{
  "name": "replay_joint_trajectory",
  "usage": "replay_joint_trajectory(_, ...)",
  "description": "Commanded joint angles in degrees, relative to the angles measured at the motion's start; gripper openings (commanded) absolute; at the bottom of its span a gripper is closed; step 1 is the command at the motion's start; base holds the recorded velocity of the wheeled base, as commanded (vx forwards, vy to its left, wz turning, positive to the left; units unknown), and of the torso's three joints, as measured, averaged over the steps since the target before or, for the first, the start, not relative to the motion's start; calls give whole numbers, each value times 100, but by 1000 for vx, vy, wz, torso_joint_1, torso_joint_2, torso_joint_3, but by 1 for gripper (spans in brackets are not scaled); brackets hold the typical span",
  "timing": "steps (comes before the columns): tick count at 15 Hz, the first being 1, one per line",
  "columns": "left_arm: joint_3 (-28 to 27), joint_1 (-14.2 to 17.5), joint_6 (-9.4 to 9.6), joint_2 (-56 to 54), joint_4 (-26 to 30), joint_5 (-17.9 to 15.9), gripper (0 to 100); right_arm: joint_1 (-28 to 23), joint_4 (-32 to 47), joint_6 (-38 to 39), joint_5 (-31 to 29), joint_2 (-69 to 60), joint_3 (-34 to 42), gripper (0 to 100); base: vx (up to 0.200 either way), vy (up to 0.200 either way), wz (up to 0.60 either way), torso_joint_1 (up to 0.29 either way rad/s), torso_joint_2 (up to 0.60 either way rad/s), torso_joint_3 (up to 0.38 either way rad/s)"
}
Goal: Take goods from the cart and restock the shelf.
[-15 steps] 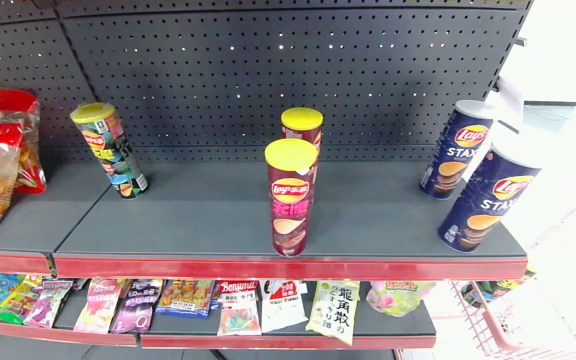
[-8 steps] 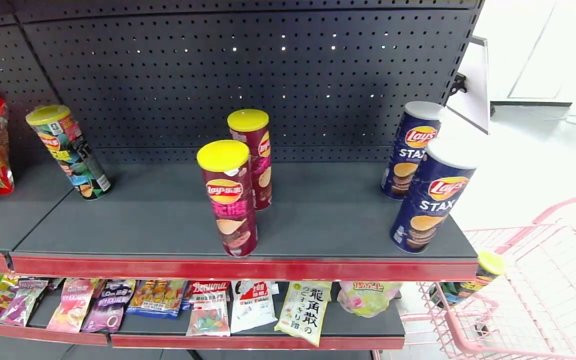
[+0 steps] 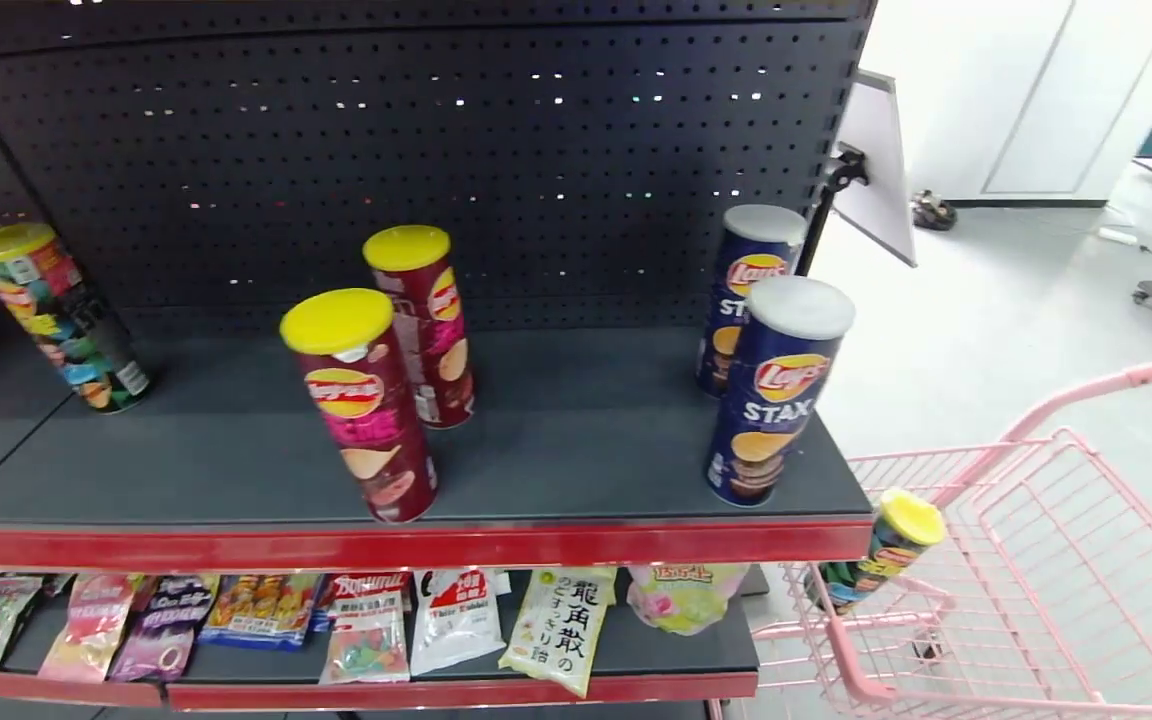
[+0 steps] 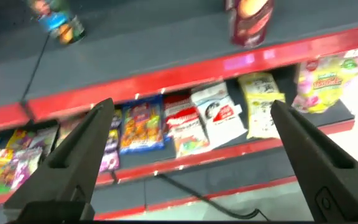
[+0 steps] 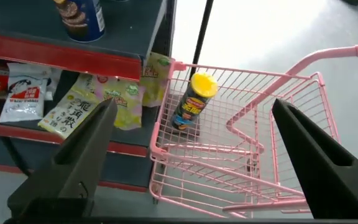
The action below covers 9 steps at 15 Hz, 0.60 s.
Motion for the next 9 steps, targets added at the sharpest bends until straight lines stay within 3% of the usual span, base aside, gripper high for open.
replay_joint_trajectory(1, 2, 2, 1, -28, 1, -1, 100, 3, 1, 2, -1, 1, 8, 100, 0, 0, -600, 12, 2, -2)
replay_joint_trajectory(4, 2, 2, 10, -90, 1, -1, 100, 3, 1, 2, -1, 1, 8, 100, 0, 0, -600, 1, 2, 2)
replay_joint_trajectory(9, 10, -7, 10, -301, 18, -28, 100, 3, 1, 11, -27, 1, 44, 100, 0, 0, 0, 0, 0, 0)
